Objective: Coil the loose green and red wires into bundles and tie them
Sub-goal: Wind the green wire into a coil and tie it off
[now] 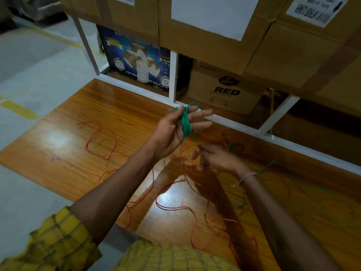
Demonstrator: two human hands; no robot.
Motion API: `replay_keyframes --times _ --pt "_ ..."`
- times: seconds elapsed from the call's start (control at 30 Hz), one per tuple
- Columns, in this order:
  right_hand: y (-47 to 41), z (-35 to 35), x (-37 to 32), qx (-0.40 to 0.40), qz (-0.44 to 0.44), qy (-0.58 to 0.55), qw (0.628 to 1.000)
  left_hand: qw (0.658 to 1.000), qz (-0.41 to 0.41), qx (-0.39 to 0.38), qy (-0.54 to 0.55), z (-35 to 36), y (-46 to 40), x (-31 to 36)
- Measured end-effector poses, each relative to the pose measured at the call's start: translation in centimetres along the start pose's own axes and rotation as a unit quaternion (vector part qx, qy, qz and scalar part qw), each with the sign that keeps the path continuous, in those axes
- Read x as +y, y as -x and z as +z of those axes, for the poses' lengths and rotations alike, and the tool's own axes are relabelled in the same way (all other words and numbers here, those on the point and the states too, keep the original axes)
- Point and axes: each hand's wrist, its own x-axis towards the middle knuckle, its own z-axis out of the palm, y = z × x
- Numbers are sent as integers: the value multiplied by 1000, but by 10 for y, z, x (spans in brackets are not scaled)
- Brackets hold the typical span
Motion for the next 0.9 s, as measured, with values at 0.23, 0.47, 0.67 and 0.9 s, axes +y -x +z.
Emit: replay_keyframes --times 0.23,0.47,0.67,0.9 --pt "33 -12 -22 -97 -44 101 989 930 -3 153 -334 -21 -16 -10" --pt "47 -61 -52 -49 -144 12 988 798 -38 58 -599 -15 4 -25" --pt "35 -94 -42 50 -200 -182 961 885 -52 -36 -462 -16 17 -26" --pt "-6 -89 -26 181 -165 -133 960 940 -61 -127 -311 -1 25 -13"
